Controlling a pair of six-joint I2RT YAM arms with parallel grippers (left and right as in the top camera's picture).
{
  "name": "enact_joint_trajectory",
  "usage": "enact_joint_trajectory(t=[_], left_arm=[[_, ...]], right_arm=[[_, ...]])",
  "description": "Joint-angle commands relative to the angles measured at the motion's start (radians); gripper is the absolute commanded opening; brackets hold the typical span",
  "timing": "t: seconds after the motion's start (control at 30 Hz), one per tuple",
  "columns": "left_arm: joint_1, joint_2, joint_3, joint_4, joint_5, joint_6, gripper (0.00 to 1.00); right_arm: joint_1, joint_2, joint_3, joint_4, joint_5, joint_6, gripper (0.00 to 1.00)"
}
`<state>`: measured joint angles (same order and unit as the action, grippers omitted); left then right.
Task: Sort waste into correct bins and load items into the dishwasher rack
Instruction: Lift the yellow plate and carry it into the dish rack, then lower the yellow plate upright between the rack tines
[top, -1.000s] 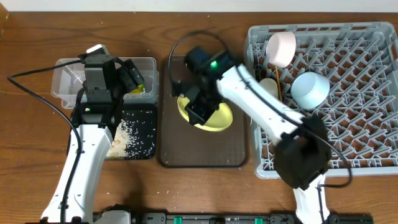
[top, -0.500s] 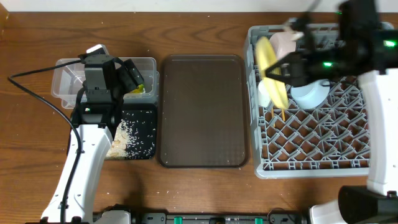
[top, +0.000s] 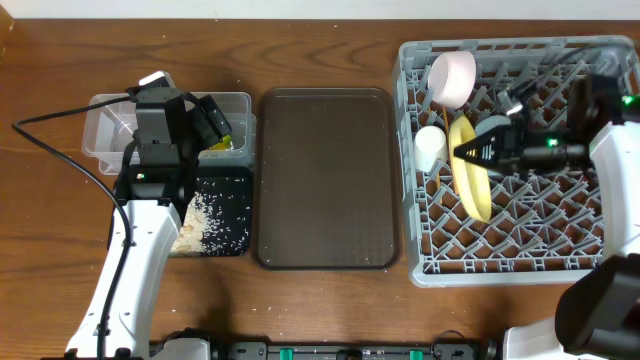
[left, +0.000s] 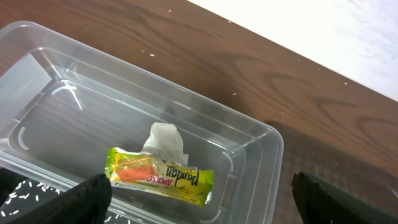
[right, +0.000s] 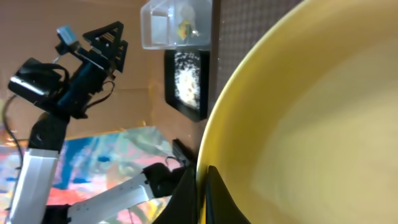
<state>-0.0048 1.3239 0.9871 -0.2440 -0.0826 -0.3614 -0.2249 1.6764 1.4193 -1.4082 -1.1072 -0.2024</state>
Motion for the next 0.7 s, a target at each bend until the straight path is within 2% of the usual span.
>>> enact_joint_trajectory(t=[0.0,0.3,0.4,0.67], left_arm=[[0.002,-0.004,0.018,-0.002,-0.012,0.010,0.95],[0.002,-0.004,0.018,-0.002,-0.012,0.010,0.96],[0.002,-0.004,0.018,-0.002,-0.012,0.010,0.95],[0.002,-0.004,0.018,-0.002,-0.012,0.010,0.95]], right_arm=[[-0.016,-0.003,-0.056,0.018,-0.124,-0.043,0.01],[-0.050,-0.005,-0.071,0.003,-0.177,-0.065,0.01],[-0.050,-0.014,-0.071,-0.005,-0.258,-0.084,0.01],[-0.050,-0.114,-0.060,0.004,-0.277,-0.109,0.01]])
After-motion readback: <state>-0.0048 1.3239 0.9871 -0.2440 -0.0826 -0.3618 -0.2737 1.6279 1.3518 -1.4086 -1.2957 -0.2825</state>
